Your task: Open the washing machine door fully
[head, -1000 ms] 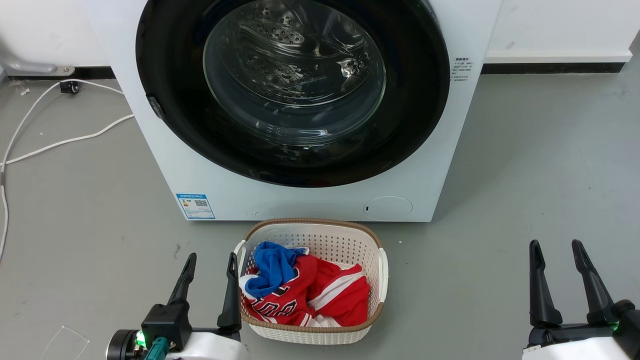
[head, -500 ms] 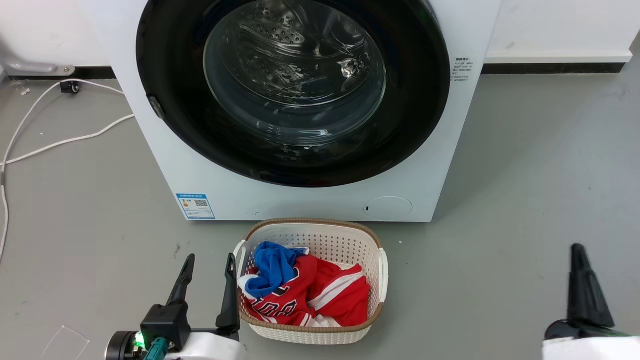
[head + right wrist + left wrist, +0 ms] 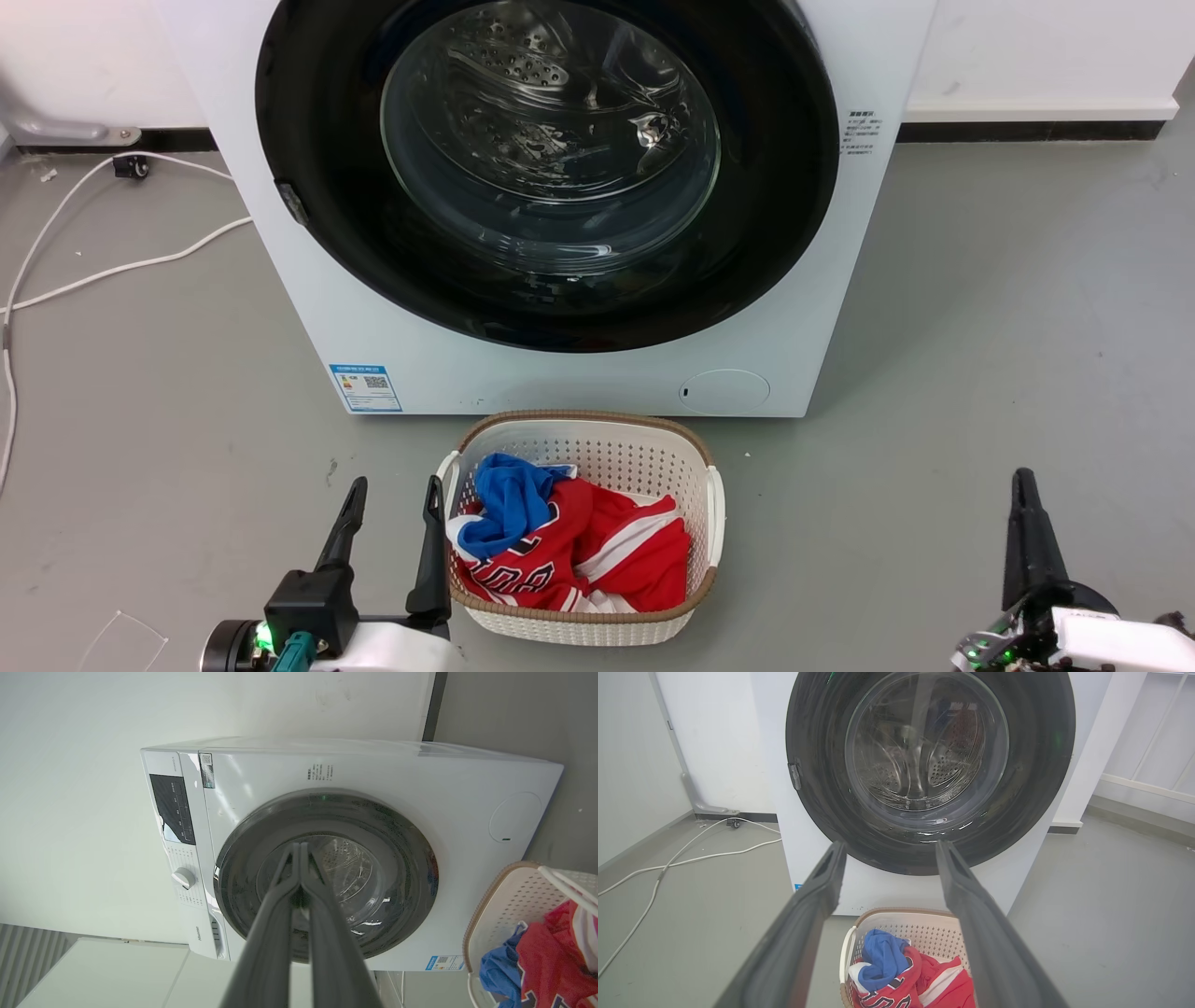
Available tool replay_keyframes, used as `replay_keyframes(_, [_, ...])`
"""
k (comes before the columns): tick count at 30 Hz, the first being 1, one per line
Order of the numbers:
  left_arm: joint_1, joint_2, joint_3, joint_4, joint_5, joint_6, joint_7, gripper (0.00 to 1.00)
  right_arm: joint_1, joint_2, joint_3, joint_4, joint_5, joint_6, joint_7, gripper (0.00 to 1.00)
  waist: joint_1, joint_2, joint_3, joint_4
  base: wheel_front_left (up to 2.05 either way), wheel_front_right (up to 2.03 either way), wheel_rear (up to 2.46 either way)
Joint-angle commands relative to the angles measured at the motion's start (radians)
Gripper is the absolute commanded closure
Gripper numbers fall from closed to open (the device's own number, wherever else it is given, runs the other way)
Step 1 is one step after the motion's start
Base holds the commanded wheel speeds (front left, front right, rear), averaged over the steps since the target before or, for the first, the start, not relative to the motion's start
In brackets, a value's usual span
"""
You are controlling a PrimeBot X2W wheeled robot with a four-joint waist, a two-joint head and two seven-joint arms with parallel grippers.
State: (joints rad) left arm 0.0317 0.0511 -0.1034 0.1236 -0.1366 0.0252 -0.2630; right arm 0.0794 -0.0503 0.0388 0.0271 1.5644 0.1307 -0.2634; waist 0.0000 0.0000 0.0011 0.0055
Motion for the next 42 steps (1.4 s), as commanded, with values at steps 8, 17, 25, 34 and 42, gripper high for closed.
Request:
replay_keyframes(8, [0.007,-0.001,0.003,-0.002,-0.004,0.003,-0.003,0.00,0.024,0.000,0.002,-0.087,0.214,0.000,0.109,1.00,0.0000,0.0000,0.001,-0.002,0.00,0.00,0.00])
replay_keyframes(17, [0.007,-0.001,0.004,-0.009,-0.004,0.000,-0.003,0.00,0.060,0.000,-0.021,-0.112,0.175,0.000,0.264,1.00,0.0000,0.0000,0.003,-0.005,0.00,0.00,0.00])
replay_keyframes(25, [0.008,-0.001,0.003,-0.010,0.001,0.003,-0.003,0.00,0.064,0.000,-0.016,-0.094,0.177,0.000,0.258,1.00,0.0000,0.0000,0.006,-0.002,0.00,0.00,0.00])
replay_keyframes(34, [-0.006,-0.001,0.007,-0.016,0.010,0.002,-0.003,0.00,0.035,0.000,-0.025,-0.077,0.181,0.000,0.242,1.00,0.0000,0.0000,0.026,0.000,0.00,0.00,0.00])
replay_keyframes(42, [-0.055,-0.001,0.010,-0.035,0.028,-0.004,-0.003,0.00,-0.068,0.000,-0.107,-0.050,0.201,0.000,0.269,1.00,0.0000,0.0000,0.097,0.005,0.00,0.00,0.00])
